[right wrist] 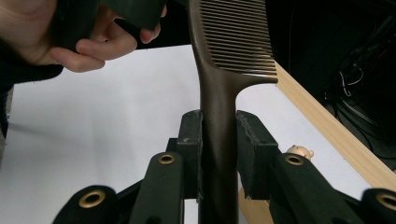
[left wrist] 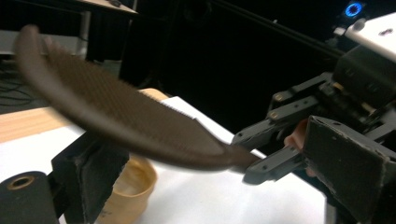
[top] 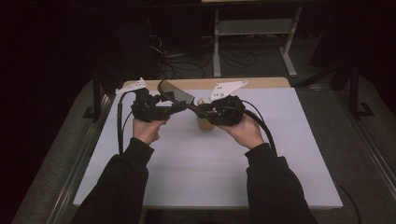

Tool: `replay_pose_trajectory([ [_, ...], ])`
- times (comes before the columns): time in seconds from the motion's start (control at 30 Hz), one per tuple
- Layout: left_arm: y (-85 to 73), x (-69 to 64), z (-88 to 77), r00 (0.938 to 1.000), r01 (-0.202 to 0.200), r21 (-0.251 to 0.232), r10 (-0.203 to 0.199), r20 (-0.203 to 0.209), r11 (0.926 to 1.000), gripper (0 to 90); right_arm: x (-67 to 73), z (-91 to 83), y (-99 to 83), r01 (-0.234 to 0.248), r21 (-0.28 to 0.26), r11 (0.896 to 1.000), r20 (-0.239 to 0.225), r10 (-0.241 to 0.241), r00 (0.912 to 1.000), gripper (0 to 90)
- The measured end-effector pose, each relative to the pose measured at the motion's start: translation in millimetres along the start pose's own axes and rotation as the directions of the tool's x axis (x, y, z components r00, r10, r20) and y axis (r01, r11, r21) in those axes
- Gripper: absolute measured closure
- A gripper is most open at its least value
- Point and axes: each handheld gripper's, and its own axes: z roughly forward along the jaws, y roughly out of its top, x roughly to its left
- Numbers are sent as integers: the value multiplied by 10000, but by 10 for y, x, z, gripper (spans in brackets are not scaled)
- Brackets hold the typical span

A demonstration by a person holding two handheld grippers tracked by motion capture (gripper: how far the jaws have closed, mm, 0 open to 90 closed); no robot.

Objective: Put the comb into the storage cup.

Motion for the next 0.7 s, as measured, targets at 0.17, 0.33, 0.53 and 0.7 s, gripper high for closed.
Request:
replay_pose_trajectory([
  [0.17, 21, 12, 14, 9997, 240, -212, -239, 48, 9995, 87, -2, 19, -25, -14, 44, 10000, 55, 14, 10000, 714],
  [0.33, 22, 39, 23, 9982, 592, -379, -590, 58, 9975, 136, 3, 26, -34, 32, 33, 10000, 75, -32, 10000, 714],
  [0.53, 33, 44, 13, 9981, 594, -343, -599, -159, 9976, 240, 30, 52, -37, 141, 167, 9998, 118, -143, 9998, 713],
  [0.7, 29, 41, 21, 9972, 687, -280, -695, -289, 9972, 344, 34, 57, -40, 134, 179, 9997, 166, -137, 9998, 713],
])
